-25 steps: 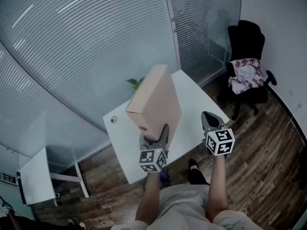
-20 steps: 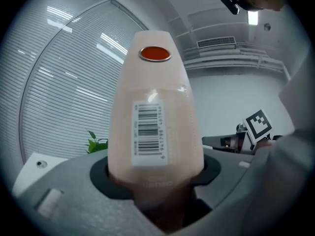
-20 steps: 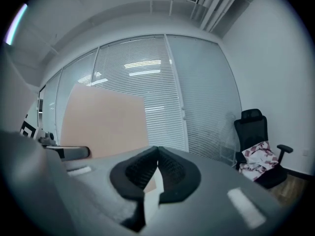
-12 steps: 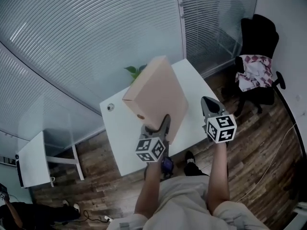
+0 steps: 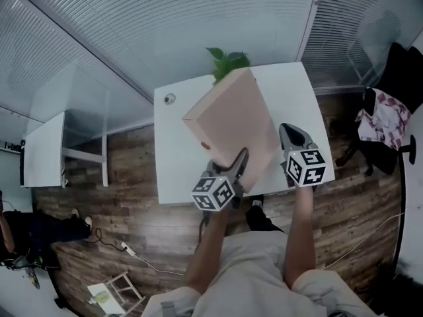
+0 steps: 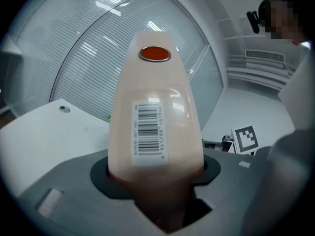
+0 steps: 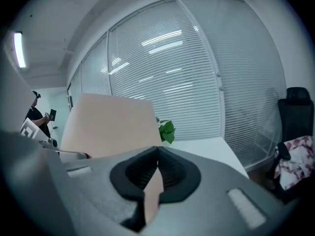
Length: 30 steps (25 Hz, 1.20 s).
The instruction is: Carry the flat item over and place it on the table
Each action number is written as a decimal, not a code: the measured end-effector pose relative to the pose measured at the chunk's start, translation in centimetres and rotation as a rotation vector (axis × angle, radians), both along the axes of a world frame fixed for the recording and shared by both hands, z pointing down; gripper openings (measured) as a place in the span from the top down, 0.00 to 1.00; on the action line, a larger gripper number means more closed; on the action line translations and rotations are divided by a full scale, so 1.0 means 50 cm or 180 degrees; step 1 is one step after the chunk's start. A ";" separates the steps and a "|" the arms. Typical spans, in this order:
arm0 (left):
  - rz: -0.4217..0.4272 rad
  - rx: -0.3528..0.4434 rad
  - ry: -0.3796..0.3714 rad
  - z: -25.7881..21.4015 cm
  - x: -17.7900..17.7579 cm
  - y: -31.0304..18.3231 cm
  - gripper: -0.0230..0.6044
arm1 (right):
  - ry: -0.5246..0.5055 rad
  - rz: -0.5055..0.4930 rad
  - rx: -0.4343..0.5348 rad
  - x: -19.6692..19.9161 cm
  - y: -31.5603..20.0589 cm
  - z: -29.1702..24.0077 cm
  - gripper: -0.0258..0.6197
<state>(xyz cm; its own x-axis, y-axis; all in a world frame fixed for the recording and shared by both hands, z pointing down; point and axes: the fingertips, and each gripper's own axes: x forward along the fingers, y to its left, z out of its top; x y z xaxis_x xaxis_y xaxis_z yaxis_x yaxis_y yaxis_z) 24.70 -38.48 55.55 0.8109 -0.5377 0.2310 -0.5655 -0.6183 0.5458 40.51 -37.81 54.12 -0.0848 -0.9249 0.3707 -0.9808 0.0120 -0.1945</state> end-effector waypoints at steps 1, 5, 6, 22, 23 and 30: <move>-0.0061 -0.0152 0.0128 0.010 -0.005 -0.005 0.51 | 0.0007 -0.0092 -0.0026 -0.012 -0.018 0.007 0.96; -0.0357 -0.0752 0.0686 0.054 -0.029 -0.028 0.51 | 0.0007 -0.0426 -0.0113 -0.059 -0.078 0.034 0.96; -0.0414 -0.0852 0.0766 0.066 -0.032 -0.032 0.51 | -0.0001 -0.0489 -0.0125 -0.067 -0.090 0.039 0.96; -0.0870 -0.2191 0.1514 0.245 -0.014 -0.063 0.51 | 0.0234 -0.1291 -0.0800 -0.173 -0.192 0.185 0.96; -0.0873 -0.2234 0.1515 0.252 -0.012 -0.061 0.51 | 0.0289 -0.1325 -0.0850 -0.176 -0.191 0.193 0.96; -0.0879 -0.2399 0.1515 0.287 0.004 -0.060 0.51 | 0.0525 -0.1448 -0.1134 -0.170 -0.184 0.236 0.96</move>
<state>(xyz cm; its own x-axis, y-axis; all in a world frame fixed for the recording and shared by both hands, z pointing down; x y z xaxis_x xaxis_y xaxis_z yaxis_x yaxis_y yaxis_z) 24.92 -41.48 69.91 0.7756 -0.5688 0.2738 -0.2535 0.1166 0.9603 32.02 -46.99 65.92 -0.3581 -0.6257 0.6931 -0.9101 0.3997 -0.1094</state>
